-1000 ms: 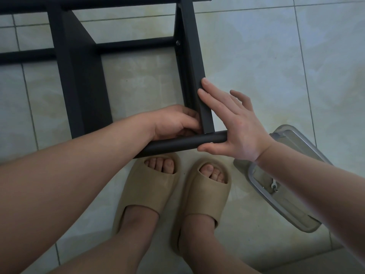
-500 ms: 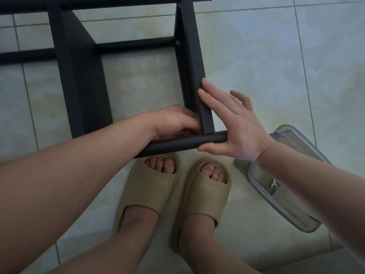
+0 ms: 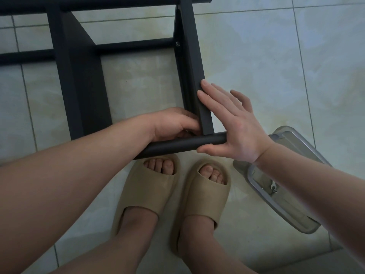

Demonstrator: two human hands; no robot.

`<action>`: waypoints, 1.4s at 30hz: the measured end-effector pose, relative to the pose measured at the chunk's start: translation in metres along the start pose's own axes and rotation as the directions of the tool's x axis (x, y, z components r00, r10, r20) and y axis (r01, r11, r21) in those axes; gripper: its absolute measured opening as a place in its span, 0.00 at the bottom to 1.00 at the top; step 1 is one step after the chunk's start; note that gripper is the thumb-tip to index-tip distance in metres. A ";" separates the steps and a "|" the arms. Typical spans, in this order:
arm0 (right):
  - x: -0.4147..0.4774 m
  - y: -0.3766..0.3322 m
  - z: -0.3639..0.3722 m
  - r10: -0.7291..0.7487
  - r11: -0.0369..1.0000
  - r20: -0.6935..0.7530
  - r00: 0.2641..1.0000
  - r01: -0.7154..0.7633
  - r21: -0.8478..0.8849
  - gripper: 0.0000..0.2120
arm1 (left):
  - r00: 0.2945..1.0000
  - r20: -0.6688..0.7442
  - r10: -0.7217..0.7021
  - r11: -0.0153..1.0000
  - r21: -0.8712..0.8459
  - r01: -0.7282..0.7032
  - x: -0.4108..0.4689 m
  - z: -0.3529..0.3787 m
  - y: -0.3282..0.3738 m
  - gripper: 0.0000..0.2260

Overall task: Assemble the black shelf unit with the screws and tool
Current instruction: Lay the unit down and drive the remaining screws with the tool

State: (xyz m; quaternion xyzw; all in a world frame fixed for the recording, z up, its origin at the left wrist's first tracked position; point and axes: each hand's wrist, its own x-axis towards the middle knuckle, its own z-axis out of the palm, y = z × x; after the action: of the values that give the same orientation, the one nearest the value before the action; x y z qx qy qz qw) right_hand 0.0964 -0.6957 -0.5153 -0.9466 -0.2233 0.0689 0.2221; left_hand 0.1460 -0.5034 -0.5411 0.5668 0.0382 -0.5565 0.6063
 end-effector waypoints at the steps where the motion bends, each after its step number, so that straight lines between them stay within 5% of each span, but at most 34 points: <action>1: 0.000 0.000 0.000 0.001 1.000 0.000 1.000 -0.001 -0.004 0.49 | 1.000 0.005 0.003 1.000 -0.019 -0.003 0.000 -0.001 0.000 0.05; 42: 0.005 0.009 0.001 -0.147 0.989 0.045 0.988 0.148 -0.017 0.47 | 0.998 0.058 0.007 0.995 -0.097 -0.001 0.006 -0.004 -0.004 0.08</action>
State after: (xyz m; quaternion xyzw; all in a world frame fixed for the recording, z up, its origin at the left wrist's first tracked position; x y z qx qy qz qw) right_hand 0.1043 -0.7001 -0.5199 -0.9279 -0.2983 0.0710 0.2122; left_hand 0.1476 -0.5029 -0.5495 0.5203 0.0463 -0.5692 0.6349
